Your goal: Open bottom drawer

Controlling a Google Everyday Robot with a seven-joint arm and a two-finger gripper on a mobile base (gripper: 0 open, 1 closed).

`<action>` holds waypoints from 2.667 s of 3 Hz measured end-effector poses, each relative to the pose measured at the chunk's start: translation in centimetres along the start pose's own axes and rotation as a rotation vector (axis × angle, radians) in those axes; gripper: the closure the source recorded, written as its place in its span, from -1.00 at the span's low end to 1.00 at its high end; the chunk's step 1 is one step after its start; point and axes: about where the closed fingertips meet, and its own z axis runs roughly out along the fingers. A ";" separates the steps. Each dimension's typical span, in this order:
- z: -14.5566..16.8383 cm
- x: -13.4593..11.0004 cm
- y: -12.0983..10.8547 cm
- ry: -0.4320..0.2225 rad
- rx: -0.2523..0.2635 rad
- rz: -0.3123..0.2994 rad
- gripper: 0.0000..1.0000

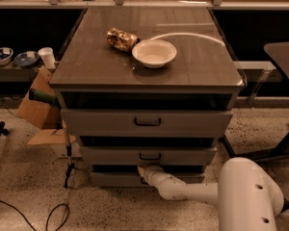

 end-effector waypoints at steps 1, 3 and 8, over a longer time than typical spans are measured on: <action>0.0 0.2 0.1 0.005 0.002 0.003 1.00; 2.5 3.1 0.2 0.126 0.031 0.086 1.00; 1.6 6.3 1.6 0.249 0.027 0.087 1.00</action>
Offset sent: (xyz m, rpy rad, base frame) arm 0.0008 0.0144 -0.0474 -0.0215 0.2053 -0.0446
